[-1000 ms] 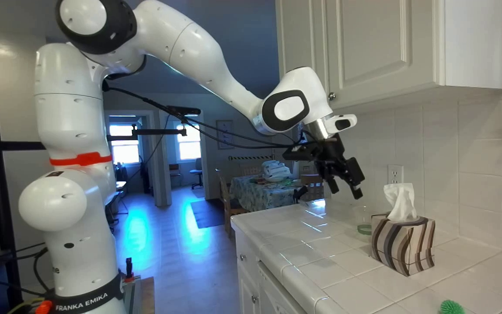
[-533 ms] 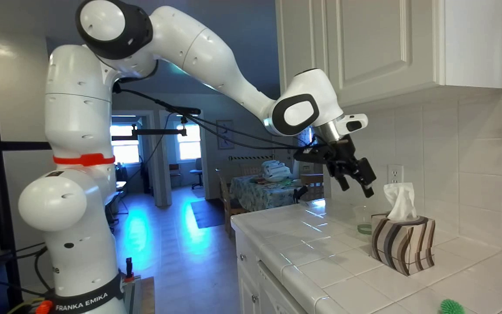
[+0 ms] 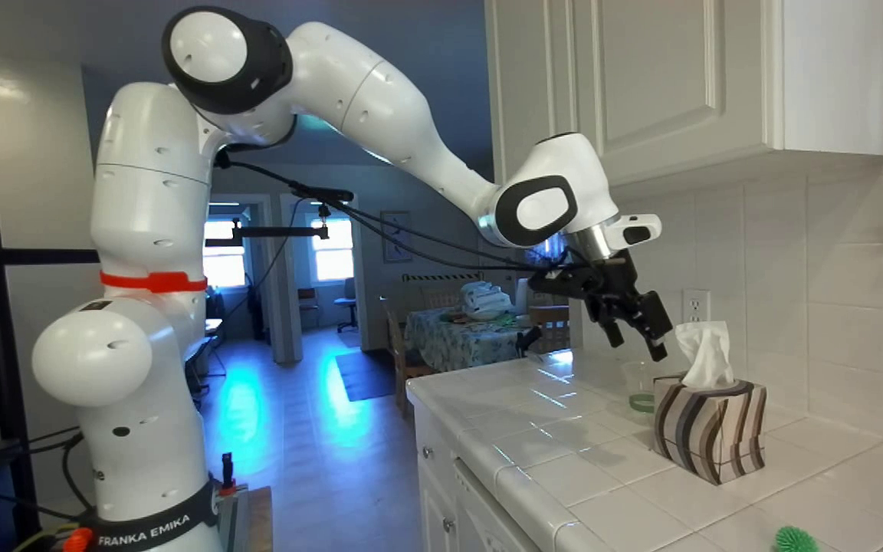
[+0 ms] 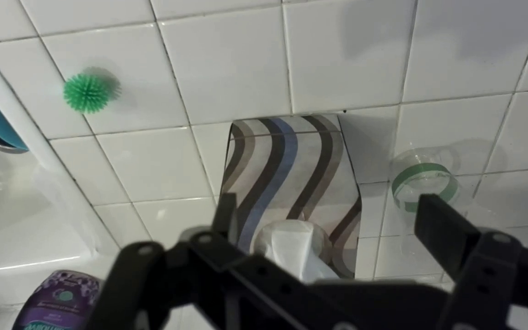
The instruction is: Pull out a tissue from the box and use it to wipe the counter
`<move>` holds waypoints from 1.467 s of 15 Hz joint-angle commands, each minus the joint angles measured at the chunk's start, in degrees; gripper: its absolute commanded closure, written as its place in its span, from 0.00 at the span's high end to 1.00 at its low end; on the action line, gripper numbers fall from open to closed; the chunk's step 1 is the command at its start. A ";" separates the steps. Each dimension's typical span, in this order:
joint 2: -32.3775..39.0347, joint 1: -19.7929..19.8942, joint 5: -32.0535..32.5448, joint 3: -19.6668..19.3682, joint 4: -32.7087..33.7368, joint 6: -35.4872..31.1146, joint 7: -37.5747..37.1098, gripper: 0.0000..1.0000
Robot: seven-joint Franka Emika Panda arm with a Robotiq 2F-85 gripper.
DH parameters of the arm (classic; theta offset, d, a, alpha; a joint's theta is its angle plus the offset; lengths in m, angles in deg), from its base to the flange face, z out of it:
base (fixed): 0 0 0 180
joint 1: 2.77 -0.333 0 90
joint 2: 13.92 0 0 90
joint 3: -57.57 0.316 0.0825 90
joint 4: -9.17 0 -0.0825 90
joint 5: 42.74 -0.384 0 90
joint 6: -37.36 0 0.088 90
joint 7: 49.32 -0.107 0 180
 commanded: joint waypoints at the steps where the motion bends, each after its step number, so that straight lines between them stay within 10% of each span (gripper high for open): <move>1: 7.44 1.57 -0.07 1.00 7.90 -0.04 0.62 1.00; 13: 16.66 6.81 -4.94 8.40 15.26 -15.78 3.90 1.00; 15: 17.73 7.02 -3.99 8.82 16.00 -17.14 3.16 0.74; 22: 19.12 8.99 -4.13 11.59 17.19 -15.85 3.77 0.31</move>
